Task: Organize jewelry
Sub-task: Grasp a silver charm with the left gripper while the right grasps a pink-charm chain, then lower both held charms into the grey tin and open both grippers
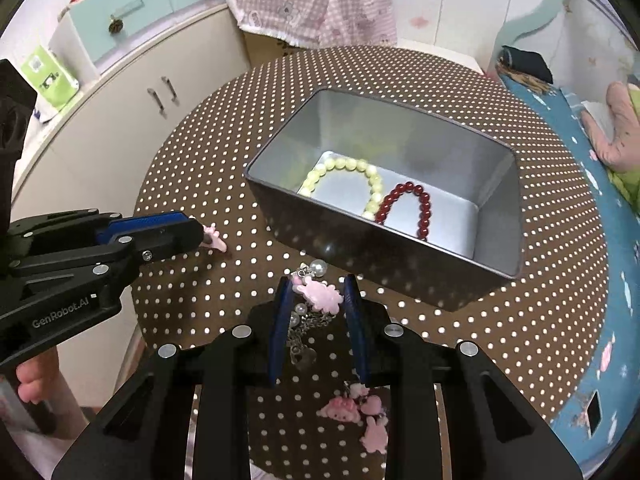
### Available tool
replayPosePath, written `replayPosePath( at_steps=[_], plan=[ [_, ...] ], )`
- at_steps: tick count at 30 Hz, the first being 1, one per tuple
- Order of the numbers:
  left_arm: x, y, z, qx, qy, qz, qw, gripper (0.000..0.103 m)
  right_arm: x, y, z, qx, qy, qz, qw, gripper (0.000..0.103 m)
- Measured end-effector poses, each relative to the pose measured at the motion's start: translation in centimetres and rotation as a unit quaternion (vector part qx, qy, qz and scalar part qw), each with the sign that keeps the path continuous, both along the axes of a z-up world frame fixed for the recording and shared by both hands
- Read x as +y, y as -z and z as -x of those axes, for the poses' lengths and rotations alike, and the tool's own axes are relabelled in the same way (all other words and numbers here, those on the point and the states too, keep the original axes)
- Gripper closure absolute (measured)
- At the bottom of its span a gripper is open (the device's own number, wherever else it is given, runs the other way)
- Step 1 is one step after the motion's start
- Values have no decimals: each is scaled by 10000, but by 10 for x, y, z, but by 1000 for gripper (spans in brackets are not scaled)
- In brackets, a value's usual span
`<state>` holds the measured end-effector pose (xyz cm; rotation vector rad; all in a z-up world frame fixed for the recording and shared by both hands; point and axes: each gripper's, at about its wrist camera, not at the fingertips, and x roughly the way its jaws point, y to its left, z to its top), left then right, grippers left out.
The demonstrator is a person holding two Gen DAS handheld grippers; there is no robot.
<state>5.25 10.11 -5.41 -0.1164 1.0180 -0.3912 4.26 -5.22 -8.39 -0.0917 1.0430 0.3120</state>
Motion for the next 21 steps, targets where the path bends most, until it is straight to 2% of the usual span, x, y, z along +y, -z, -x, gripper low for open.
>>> replayPosePath(
  at_steps=[21],
  plan=[
    [-42, -43, 8, -564, 363, -92, 9977, 89, -49, -39, 17, -581, 364, -395, 9969, 76]
  ],
)
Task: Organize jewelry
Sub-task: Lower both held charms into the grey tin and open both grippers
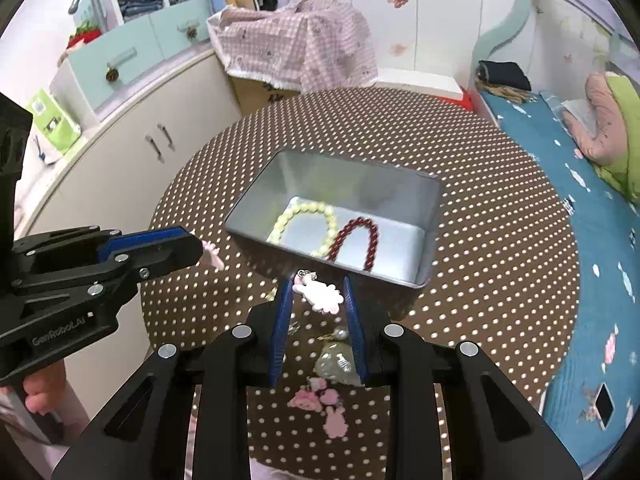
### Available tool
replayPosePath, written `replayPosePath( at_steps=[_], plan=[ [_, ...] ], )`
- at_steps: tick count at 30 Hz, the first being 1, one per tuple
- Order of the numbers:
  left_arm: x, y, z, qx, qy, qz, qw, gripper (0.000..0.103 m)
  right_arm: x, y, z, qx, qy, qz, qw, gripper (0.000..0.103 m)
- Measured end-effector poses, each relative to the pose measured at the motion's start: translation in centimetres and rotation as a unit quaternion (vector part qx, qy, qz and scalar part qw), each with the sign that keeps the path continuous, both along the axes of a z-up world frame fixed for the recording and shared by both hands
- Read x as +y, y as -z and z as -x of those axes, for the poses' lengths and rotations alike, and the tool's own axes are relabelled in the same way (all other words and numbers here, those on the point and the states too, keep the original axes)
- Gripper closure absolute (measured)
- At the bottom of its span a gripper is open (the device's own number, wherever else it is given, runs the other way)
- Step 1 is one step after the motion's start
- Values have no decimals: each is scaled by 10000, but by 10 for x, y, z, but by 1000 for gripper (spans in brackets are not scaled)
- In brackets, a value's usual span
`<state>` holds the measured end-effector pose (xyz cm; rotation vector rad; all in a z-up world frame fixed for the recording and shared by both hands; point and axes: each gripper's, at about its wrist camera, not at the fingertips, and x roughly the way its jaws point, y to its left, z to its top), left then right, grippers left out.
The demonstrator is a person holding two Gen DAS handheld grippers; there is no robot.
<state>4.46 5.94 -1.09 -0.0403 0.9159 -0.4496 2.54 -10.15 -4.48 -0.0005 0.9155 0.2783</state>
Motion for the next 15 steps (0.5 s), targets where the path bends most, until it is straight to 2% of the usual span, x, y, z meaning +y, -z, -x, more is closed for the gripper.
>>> replayPosePath(
  at_steps=[6, 15],
  plan=[
    [-20, -15, -8, -222, 114, -114, 9996, 89, -16, -6, -10, -55, 168, -87, 9998, 76],
    [-42, -21, -34, -225, 198, -155, 9994, 89, -31, -12, -32, -101, 250, -133, 9995, 76]
  ],
)
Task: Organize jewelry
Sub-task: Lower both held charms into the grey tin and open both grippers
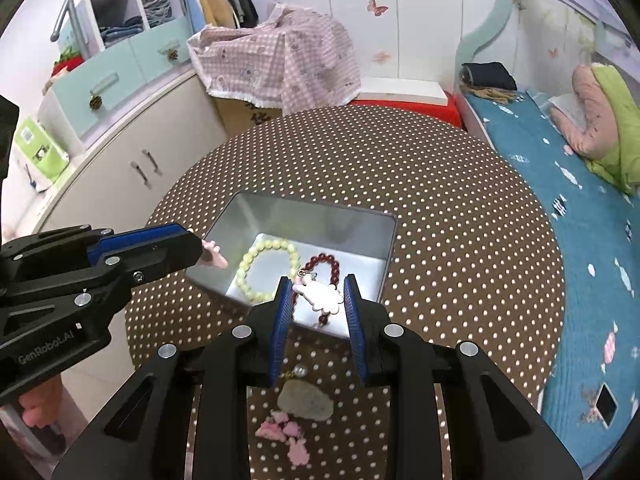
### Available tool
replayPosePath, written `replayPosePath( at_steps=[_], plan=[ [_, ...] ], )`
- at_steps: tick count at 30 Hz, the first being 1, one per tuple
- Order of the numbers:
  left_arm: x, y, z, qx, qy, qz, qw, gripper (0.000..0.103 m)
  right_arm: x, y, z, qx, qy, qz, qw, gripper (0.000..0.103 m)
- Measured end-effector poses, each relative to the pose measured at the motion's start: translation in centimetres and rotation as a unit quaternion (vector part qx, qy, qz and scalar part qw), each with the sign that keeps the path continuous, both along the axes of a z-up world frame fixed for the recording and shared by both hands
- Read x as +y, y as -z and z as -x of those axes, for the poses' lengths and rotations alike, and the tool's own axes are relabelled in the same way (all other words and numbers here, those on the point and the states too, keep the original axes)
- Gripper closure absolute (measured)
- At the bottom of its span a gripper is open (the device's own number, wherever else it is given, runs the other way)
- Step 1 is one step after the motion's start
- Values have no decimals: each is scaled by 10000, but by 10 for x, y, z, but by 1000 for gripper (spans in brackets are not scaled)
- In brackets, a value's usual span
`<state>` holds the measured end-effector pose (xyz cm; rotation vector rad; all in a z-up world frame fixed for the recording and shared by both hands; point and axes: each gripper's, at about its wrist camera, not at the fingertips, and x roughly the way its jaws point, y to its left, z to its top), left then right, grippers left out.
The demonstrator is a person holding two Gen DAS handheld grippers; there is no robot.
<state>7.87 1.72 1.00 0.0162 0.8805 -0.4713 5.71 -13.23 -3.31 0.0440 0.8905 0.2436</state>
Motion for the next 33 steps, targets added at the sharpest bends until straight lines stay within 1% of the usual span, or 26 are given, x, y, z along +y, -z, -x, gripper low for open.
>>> replayPosePath(
  at_steps=[11, 16, 18, 20, 22, 23, 24, 25, 26, 33],
  plan=[
    [-6, 12, -27, 222, -115, -10, 9997, 89, 2, 1, -27, 49, -34, -1, 10000, 76],
    [-4, 14, -31, 236, -131, 8, 9996, 89, 1, 2, -32, 54, -23, -16, 10000, 76],
    [-4, 15, -34, 251, -150, 7, 9996, 88, -1, 1, -33, 24, 12, -102, 9999, 75],
    [-3, 15, -34, 228, -163, -34, 9996, 88, -3, -1, -31, -34, 41, -28, 10000, 73],
    [-2, 15, -33, 207, -199, -61, 9996, 88, -5, -4, -29, -175, 101, 61, 9998, 52],
    [-2, 16, -33, 217, -216, -64, 9995, 84, -6, -6, -28, -230, 135, 52, 9996, 33],
    [0, 16, -34, 217, -271, -79, 9994, 80, -7, -8, -27, -287, 205, 75, 9993, 32],
    [1, 16, -34, 203, -323, -90, 9992, 71, -9, -9, -27, -293, 235, 92, 9993, 32],
    [3, 16, -34, 186, -371, -99, 9991, 66, -10, -9, -27, -289, 254, 93, 9992, 32],
    [12, 14, -31, 164, -508, -102, 9985, 65, -21, -2, -28, -104, 417, 86, 9990, 31]
  ],
)
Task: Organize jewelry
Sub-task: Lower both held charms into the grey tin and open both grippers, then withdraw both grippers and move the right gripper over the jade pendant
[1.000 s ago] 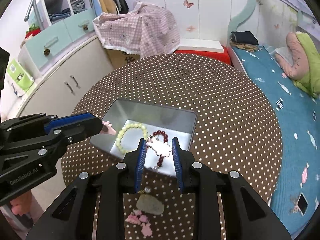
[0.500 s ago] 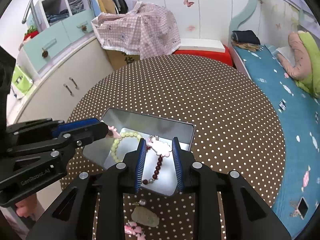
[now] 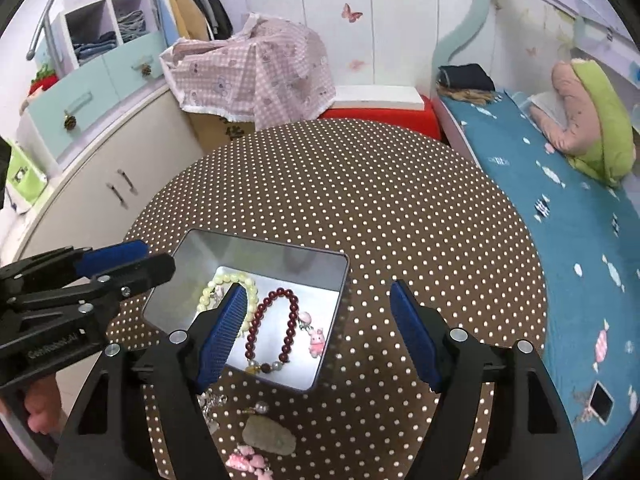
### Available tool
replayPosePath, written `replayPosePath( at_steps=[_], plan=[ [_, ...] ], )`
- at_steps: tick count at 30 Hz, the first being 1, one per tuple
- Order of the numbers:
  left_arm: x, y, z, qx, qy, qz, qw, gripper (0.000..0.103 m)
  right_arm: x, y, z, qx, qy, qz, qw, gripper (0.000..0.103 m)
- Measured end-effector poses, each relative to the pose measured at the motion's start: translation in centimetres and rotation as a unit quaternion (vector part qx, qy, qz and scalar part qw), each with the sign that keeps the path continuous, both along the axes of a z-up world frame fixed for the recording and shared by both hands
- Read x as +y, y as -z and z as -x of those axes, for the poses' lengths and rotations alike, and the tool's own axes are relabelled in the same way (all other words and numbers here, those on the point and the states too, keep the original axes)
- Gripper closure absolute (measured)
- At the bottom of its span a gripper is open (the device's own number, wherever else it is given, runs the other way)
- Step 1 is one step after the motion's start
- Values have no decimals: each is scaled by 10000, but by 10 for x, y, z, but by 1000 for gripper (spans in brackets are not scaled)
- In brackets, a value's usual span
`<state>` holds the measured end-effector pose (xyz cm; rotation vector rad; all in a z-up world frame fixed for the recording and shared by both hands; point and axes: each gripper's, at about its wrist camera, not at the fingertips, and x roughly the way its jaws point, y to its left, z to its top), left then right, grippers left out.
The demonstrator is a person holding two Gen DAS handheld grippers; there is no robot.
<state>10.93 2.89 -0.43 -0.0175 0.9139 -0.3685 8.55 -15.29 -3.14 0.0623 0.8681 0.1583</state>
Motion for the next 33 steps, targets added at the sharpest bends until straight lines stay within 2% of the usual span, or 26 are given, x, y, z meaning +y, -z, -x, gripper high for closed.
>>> replayPosePath(
  at_steps=[10, 13, 16, 18, 23, 28, 31, 33],
  plan=[
    [9, -3, 15, -45, -51, 48, 10000, 64, -7, -1, 20, 23, 139, -23, 9999, 31],
    [13, -5, 24, -91, -84, 63, 9999, 55, -10, -1, 28, 28, 166, -69, 9998, 31],
    [17, -7, 35, -122, -78, 92, 9999, 55, -10, 1, 38, 64, 191, -68, 9998, 31],
    [19, -7, 41, -133, -83, 84, 9998, 55, -9, 2, 46, 99, 213, -55, 9997, 25],
    [26, -4, 56, -100, -90, 115, 9998, 55, -6, 6, 62, 166, 242, -5, 9996, 22],
    [30, -1, 72, -68, -78, 150, 9998, 55, -2, 20, 73, 441, 269, 23, 9987, 22],
    [32, 3, 79, -29, -60, 154, 9999, 46, -1, 30, 76, 593, 292, 51, 9978, 22],
    [33, 6, 83, 11, -33, 159, 9999, 46, 2, 35, 78, 686, 274, 38, 9973, 22]
  ],
)
